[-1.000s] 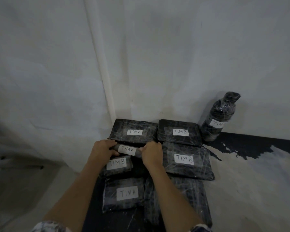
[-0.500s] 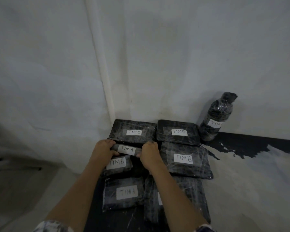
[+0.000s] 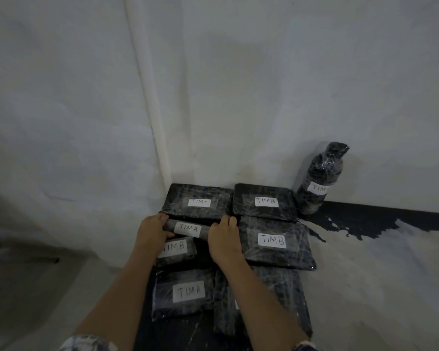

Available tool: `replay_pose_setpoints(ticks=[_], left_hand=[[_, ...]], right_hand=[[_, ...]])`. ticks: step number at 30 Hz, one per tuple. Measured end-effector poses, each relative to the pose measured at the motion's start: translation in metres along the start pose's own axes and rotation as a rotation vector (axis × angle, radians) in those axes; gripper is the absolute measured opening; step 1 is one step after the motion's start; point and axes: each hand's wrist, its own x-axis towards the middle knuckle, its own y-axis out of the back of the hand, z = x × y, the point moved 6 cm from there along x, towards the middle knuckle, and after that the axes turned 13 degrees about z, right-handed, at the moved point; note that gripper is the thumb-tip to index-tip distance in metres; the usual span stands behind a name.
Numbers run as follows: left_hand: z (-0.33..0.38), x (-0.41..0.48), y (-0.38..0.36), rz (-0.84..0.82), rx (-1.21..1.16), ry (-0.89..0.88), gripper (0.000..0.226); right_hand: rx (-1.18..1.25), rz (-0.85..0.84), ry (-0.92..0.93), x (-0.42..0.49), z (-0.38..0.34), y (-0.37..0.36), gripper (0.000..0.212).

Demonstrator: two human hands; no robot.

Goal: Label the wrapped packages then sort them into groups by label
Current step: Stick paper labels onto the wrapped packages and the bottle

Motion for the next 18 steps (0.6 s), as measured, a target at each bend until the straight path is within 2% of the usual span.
replay_pose_setpoints(ticks=[5,7,10,14,16,18], left_hand=[[-0.003,0.0,0.004,-0.004,0.025,0.011,0.061],[-0.005,-0.004,0.003,0.009,-0.064,0.038,0.062],[-0.014,-0.011,0.008,0.058,-0.359,0.158,0.059],[-0.029,-0.018,0.022,0.214,-0.559,0.37,0.041],[-0.037,-0.026,0.023,0.274,-0.662,0.492,0.037],[-0.043,-0.034,0.024,0.301,-0.667,0.559,0.034]], right_hand=[[-0.022,-0.033,0.014,0.001,-0.001,-0.002,0.03],[-0.048,-0.039,0.019,-0.001,-0.001,-0.003,0.034],[-0.047,-0.056,0.018,-0.003,0.002,-0.002,0.048],[0.136,-0.059,0.018,-0.007,0.005,0.007,0.069],[0.216,-0.015,0.024,-0.013,0.001,0.014,0.067],[0.297,-0.014,0.008,-0.02,-0.005,0.018,0.057]])
